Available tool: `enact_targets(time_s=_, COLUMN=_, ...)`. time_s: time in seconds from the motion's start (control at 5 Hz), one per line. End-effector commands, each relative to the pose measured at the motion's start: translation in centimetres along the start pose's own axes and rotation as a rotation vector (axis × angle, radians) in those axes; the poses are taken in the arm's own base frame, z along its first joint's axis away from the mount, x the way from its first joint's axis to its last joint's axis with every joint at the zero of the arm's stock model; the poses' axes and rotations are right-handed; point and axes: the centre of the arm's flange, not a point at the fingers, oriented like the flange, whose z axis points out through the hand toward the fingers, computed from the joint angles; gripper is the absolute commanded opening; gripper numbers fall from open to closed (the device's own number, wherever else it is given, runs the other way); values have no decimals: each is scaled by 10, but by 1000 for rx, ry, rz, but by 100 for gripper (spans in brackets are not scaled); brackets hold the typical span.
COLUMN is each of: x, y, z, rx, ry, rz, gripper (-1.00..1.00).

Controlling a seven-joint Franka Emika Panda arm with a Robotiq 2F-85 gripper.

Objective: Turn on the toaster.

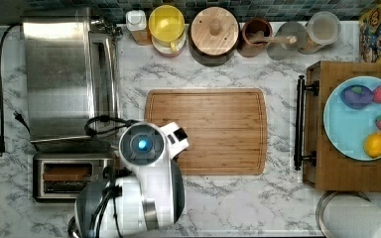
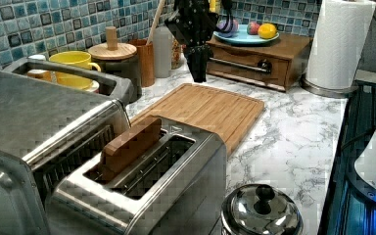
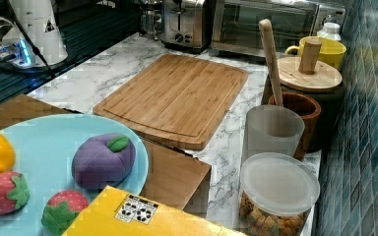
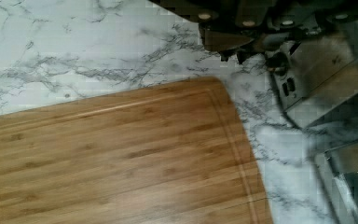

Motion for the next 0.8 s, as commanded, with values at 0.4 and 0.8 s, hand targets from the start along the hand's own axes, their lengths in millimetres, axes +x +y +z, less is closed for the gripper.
enact_targets(time_s=0.4, x=-58, y=-69, z=-3, rx=11, ry=41, rz=-265, gripper=-100)
enact_targets(time_s=0.8, x=-74, y=-73, z=-2, rx=46, ry=70, rz=-272, gripper=-100)
